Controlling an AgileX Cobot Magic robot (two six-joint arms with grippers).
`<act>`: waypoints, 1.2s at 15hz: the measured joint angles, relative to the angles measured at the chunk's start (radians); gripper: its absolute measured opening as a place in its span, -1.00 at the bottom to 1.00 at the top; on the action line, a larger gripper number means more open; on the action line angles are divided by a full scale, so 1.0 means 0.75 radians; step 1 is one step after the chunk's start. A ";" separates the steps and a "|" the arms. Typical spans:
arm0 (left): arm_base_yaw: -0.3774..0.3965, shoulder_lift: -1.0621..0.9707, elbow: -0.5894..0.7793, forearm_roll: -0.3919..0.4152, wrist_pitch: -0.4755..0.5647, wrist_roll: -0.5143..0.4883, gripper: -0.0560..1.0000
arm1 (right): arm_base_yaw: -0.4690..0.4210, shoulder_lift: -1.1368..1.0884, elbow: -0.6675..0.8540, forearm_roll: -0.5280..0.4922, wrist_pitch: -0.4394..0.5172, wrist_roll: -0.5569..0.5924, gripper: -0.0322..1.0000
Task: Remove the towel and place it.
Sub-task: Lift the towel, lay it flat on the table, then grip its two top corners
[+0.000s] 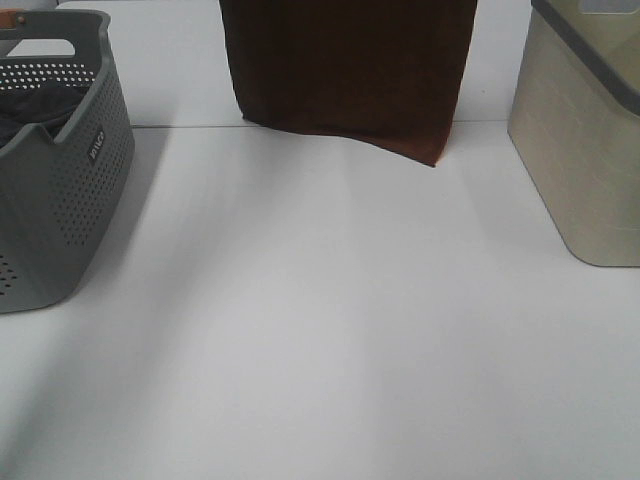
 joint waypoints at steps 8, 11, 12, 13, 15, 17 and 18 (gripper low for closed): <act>-0.092 0.005 0.000 -0.435 1.280 0.388 -0.89 | 0.000 0.092 0.000 -0.151 0.887 0.237 -0.94; -0.093 0.005 0.000 -0.525 1.433 0.409 -0.89 | 0.000 0.092 0.000 -0.164 1.137 0.304 -0.94; -0.093 0.001 0.000 -0.553 1.443 0.409 -0.89 | 0.000 0.092 0.000 -0.173 1.159 0.308 -0.94; -0.093 -0.001 0.000 -0.571 1.449 0.409 -0.89 | 0.000 0.089 0.001 -0.183 1.160 0.312 -0.94; -0.103 -0.032 0.021 -0.603 1.461 0.409 -0.89 | -0.003 0.056 0.059 -0.208 1.160 0.327 -0.94; -0.136 -0.120 0.167 -0.605 1.460 0.409 -0.89 | -0.003 -0.020 0.201 -0.233 1.159 0.329 -0.94; -0.159 -0.183 0.276 -0.605 1.461 0.409 -0.89 | -0.003 -0.083 0.301 -0.236 1.157 0.331 -0.94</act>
